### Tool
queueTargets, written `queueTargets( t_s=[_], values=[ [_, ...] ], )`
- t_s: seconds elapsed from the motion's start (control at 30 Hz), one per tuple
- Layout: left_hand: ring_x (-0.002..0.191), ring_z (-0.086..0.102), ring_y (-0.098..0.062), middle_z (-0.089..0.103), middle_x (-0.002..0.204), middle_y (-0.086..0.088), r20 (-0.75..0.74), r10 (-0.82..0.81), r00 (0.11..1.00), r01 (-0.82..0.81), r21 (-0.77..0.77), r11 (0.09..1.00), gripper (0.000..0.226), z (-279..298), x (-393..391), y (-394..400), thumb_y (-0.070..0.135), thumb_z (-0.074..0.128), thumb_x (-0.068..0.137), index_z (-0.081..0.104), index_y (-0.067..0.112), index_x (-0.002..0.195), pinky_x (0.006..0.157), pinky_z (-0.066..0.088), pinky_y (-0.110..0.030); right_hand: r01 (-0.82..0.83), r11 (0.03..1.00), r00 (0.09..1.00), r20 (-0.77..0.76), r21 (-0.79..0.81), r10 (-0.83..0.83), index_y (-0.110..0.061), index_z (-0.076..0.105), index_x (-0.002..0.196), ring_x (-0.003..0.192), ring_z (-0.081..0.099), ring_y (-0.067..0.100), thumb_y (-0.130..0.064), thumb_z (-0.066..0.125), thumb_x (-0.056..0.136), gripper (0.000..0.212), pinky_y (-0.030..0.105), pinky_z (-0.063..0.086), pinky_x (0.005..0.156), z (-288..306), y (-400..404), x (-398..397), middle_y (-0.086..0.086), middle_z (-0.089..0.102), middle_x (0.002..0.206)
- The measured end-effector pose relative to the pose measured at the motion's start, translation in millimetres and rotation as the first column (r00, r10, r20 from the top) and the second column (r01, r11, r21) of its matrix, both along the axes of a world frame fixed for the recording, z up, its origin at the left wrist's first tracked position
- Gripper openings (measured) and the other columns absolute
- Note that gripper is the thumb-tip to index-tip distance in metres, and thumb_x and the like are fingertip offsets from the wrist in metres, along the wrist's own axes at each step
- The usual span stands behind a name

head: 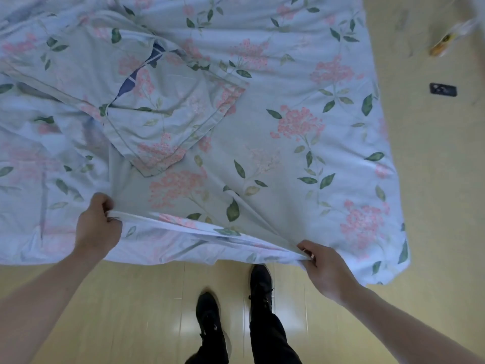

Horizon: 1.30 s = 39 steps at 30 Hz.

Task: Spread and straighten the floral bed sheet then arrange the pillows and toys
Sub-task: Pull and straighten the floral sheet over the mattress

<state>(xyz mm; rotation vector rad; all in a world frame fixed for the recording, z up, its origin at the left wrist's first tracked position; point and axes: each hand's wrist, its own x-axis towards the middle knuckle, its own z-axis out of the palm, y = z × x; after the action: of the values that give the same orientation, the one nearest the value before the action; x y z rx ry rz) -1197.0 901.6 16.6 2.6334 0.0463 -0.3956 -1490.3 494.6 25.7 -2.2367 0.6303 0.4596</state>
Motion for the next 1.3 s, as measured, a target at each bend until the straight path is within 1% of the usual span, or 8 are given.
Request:
queueTargets(
  t_s=[0.2, 0.3, 0.4, 0.73, 0.83, 0.97, 1.17, 1.3],
  values=[
    [0.070, 0.047, -0.033, 0.049, 0.080, -0.001, 0.197, -0.539, 0.819, 0.438, 0.393, 0.809, 0.038, 24, 2, 23, -0.008, 0.074, 0.058, 0.053, 0.018, 0.075, 0.052, 0.035, -0.033, 0.272, 0.958, 0.946, 0.159, 0.095, -0.284, -0.017, 0.036, 0.067, 0.054, 0.024, 0.007, -0.019, 0.052, 0.105, 0.041, 0.029, 0.022, 0.054, 18, 8, -20, -0.010, 0.027, 0.059],
    [0.080, 0.046, -0.031, 0.052, 0.091, -0.001, 0.273, -0.517, 0.811, 0.410, 0.366, 0.836, 0.034, 42, 7, 31, -0.011, 0.070, 0.060, 0.055, 0.015, 0.076, 0.056, 0.038, -0.036, 0.327, 0.936, 0.900, 0.259, 0.126, -0.350, -0.035, 0.052, 0.067, 0.050, 0.031, 0.006, -0.025, 0.047, 0.108, 0.042, 0.017, 0.024, 0.047, 38, 18, -11, -0.013, 0.035, 0.053],
    [0.059, 0.043, -0.030, 0.047, 0.067, 0.001, 0.266, -0.452, 0.851, 0.367, 0.313, 0.876, 0.038, 60, 11, 34, -0.011, 0.064, 0.064, 0.044, 0.021, 0.068, 0.052, 0.034, -0.029, 0.281, 0.959, 0.917, 0.284, 0.035, -0.279, -0.020, 0.048, 0.063, 0.051, 0.029, 0.008, -0.041, 0.048, 0.105, 0.047, 0.027, 0.026, 0.049, 54, 16, -12, -0.009, 0.031, 0.053],
    [0.046, 0.057, -0.031, 0.052, 0.053, -0.005, 0.068, -0.664, 0.745, 0.589, 0.400, 0.702, 0.033, 65, -90, 77, -0.010, 0.079, 0.047, 0.058, 0.012, 0.061, 0.050, 0.030, -0.025, -0.102, 0.976, 0.988, -0.134, -0.193, 0.077, -0.017, 0.045, 0.063, 0.045, 0.036, 0.013, -0.077, 0.072, 0.069, 0.066, 0.028, 0.027, 0.045, 76, -4, -86, -0.004, 0.043, 0.049],
    [0.047, 0.060, -0.033, 0.055, 0.053, -0.006, -0.105, -0.655, 0.748, 0.627, 0.436, 0.646, 0.041, 49, -116, 84, -0.013, 0.084, 0.041, 0.057, 0.015, 0.057, 0.051, 0.033, -0.026, -0.217, 0.958, 0.960, -0.217, -0.189, 0.175, -0.022, 0.051, 0.067, 0.047, 0.045, 0.011, -0.069, 0.072, 0.073, 0.052, 0.029, 0.036, 0.048, 73, 1, -110, -0.006, 0.051, 0.054],
    [0.081, 0.068, -0.033, 0.066, 0.079, -0.008, -0.349, -0.440, 0.828, 0.559, 0.581, 0.591, 0.014, 30, -113, 92, 0.000, 0.069, 0.072, 0.069, 0.014, 0.074, 0.068, 0.051, -0.036, -0.344, 0.931, 0.927, -0.205, -0.120, 0.315, -0.021, 0.048, 0.072, 0.067, 0.054, 0.017, -0.017, 0.059, 0.078, 0.014, 0.031, 0.039, 0.058, 60, 19, -124, -0.005, 0.053, 0.067],
    [0.104, 0.064, -0.011, 0.062, 0.108, 0.012, -0.551, -0.514, 0.657, 0.700, 0.699, 0.145, 0.032, 4, -139, 22, 0.052, 0.061, 0.086, 0.064, 0.033, 0.112, 0.084, 0.045, -0.029, -0.342, 0.930, 0.931, -0.185, -0.132, 0.316, -0.021, 0.046, 0.081, 0.075, 0.045, 0.015, -0.005, 0.049, 0.074, 0.018, 0.032, 0.034, 0.061, 31, 28, -133, -0.006, 0.046, 0.078],
    [0.105, 0.060, -0.016, 0.059, 0.114, 0.007, -0.483, -0.657, 0.578, 0.766, 0.600, 0.233, 0.043, -13, -182, -59, 0.043, 0.063, 0.082, 0.055, 0.030, 0.122, 0.088, 0.042, -0.031, -0.289, 0.954, 0.953, -0.114, -0.077, 0.279, -0.021, 0.041, 0.074, 0.069, 0.042, 0.015, -0.001, 0.048, 0.071, 0.022, 0.029, 0.026, 0.054, 25, 27, -129, -0.005, 0.044, 0.073]
  ],
)
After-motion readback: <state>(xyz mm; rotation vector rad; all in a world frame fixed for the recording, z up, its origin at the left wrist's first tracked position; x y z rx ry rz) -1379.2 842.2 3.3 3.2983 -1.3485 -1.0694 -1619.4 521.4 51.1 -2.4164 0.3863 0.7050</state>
